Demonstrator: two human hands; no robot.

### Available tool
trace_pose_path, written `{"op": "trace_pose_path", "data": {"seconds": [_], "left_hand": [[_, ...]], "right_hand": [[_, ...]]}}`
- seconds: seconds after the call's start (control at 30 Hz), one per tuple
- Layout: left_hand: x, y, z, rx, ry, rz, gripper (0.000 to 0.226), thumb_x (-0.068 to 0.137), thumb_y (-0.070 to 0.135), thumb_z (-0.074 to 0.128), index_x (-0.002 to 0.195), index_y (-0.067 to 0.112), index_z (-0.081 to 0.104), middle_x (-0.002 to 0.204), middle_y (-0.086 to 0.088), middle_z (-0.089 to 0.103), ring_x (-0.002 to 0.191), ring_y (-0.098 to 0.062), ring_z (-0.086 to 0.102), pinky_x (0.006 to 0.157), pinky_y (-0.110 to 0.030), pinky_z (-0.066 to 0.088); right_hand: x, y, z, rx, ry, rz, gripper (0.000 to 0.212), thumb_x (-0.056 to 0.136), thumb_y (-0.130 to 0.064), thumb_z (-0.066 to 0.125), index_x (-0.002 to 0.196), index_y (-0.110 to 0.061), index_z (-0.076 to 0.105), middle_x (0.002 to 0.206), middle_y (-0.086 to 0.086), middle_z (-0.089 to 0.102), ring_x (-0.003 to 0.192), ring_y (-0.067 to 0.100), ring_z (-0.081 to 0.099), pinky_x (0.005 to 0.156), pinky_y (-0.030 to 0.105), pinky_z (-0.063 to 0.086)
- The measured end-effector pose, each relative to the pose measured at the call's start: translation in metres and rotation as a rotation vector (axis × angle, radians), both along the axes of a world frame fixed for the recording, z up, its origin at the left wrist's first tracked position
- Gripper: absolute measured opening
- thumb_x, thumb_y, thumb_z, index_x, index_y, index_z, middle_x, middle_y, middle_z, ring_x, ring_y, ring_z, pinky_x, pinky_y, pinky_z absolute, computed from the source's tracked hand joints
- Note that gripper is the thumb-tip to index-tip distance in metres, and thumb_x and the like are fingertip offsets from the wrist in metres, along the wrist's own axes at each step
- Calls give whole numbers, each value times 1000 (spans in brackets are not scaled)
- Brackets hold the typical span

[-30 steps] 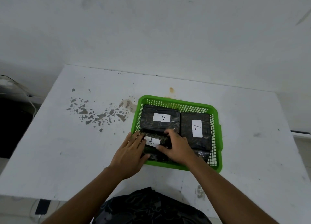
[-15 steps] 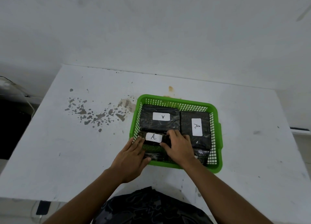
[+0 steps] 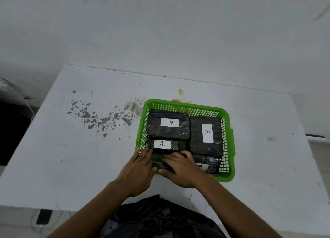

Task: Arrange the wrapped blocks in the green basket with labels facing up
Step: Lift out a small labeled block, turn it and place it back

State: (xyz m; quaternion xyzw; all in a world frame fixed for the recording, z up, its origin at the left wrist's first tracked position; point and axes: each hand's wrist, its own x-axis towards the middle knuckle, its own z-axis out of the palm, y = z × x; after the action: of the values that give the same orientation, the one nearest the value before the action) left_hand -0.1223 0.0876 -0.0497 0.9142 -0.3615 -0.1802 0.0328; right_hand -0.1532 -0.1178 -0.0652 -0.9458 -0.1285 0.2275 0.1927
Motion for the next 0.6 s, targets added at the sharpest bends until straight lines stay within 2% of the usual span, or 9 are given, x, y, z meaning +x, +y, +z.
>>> {"op": "trace_pose_path", "data": {"seconds": [0.1, 0.23, 0.27, 0.37, 0.43, 0.47, 0.5, 0.6], "left_hand": [[-1, 6, 1, -124, 10, 19, 51, 99, 37, 17, 138, 11, 37, 154, -9, 28, 145, -20, 9, 119, -38, -6], [3, 11, 3, -322, 23, 63, 39, 97, 27, 40, 131, 10, 48, 136, -10, 54, 135, -23, 38, 118, -37, 7], [5, 11, 4, -356, 23, 80, 38, 96, 25, 44, 130, 10, 48, 131, -11, 58, 130, -24, 44, 117, -36, 10], [8, 7, 5, -462, 17, 175, 42, 92, 19, 54, 132, 12, 46, 120, -11, 65, 112, -24, 57, 113, -36, 21], [11, 2, 8, -551, 38, 280, 40, 90, 17, 58, 129, 16, 47, 113, -10, 68, 105, -23, 56, 108, -39, 32], [12, 0, 10, -582, 54, 328, 37, 90, 17, 58, 126, 17, 48, 110, -9, 68, 103, -22, 56, 107, -40, 34], [13, -1, 11, -595, 70, 357, 34, 90, 17, 58, 123, 18, 49, 109, -8, 69, 101, -22, 57, 109, -39, 31], [16, -3, 12, -590, 111, 381, 30, 91, 20, 56, 120, 17, 50, 110, -6, 70, 100, -22, 63, 118, -35, 9]], "right_hand": [[-1, 0, 5, 19, 48, -10, 65, 89, -71, 21, 118, -23, 54, 123, 9, 58, 126, 17, 31, 105, 39, 2], [5, -6, 14, 256, 147, -222, 35, 96, -53, 40, 120, -29, 51, 118, 1, 61, 109, 16, 38, 96, 30, 13], [5, -8, 15, 318, 152, -273, 29, 97, -49, 41, 116, -30, 52, 109, -2, 64, 101, 13, 40, 95, 31, 19], [5, -8, 19, 447, 63, -388, 21, 99, -44, 41, 96, -28, 55, 68, -8, 55, 68, 7, 44, 73, 28, 34], [5, -7, 21, 517, 6, -477, 23, 99, -43, 42, 86, -29, 54, 61, -6, 51, 53, 3, 42, 57, 24, 35], [5, -7, 21, 534, -2, -517, 25, 99, -44, 42, 83, -29, 54, 61, -5, 51, 51, 3, 42, 54, 24, 36], [5, -7, 21, 539, -1, -544, 26, 98, -45, 42, 80, -30, 53, 61, -4, 51, 51, 3, 43, 53, 25, 37], [5, -7, 21, 548, 0, -571, 33, 98, -49, 40, 76, -27, 51, 63, 3, 51, 52, 7, 42, 52, 29, 36]]}}
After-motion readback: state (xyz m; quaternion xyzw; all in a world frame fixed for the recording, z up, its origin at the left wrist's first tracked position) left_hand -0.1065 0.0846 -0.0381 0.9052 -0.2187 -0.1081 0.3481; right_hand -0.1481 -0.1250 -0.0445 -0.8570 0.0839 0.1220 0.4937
